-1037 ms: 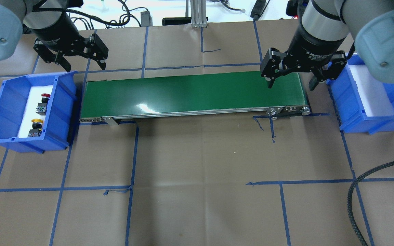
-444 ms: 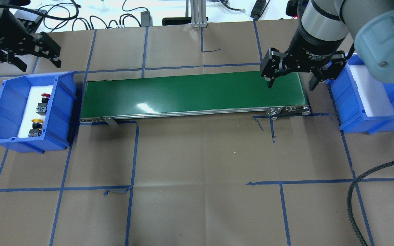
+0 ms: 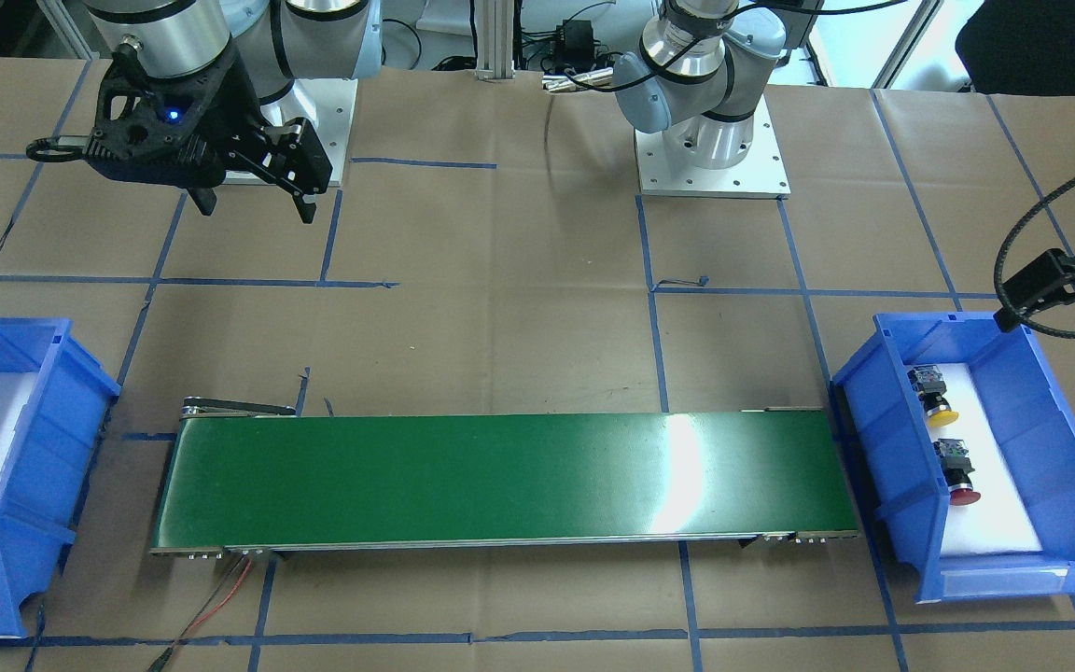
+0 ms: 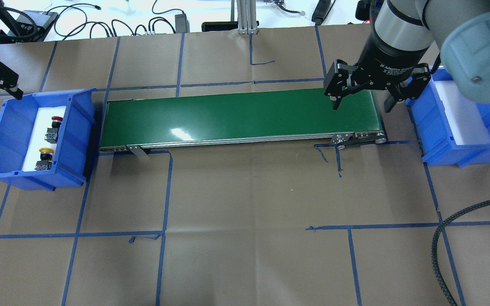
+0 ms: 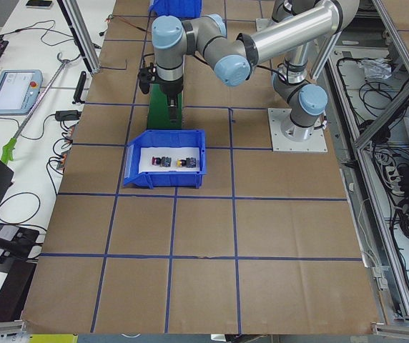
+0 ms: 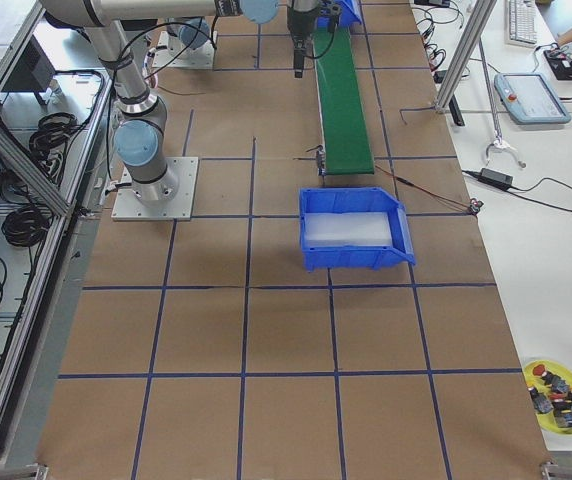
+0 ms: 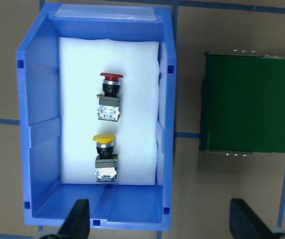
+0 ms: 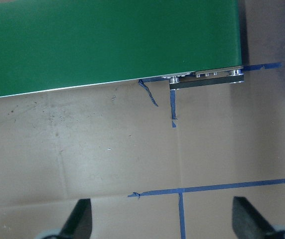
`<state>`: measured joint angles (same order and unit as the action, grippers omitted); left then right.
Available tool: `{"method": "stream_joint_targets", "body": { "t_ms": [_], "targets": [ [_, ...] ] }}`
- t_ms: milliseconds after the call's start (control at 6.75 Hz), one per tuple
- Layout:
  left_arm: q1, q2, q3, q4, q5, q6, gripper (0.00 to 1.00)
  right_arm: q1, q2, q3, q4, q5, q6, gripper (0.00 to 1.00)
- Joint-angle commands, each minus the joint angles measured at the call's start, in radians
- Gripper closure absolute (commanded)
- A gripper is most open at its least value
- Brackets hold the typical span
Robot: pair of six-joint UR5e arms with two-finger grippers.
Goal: Transport two buttons from left to right
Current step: 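Move the left gripper over the bin and lower toward the yellow button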
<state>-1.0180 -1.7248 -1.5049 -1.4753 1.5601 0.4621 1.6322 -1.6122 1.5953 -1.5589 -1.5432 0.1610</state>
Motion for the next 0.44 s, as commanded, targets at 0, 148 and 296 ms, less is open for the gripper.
{"method": "stream_joint_targets", "body": {
  "t_ms": [0,148,296],
  "targets": [
    [0.03,-0.03,0.0,0.009,0.001,0.036,0.0,0.0,0.0,0.0,0.0,0.0,0.0,0.0],
    [0.029,-0.054,-0.001,0.039,0.0,0.082,0.0,0.0,0.0,0.0,0.0,0.0,0.0,0.0],
    [0.033,-0.077,-0.004,0.046,0.001,0.139,0.0,0.0,0.0,0.0,0.002,0.0,0.0,0.0]
  ]
}}
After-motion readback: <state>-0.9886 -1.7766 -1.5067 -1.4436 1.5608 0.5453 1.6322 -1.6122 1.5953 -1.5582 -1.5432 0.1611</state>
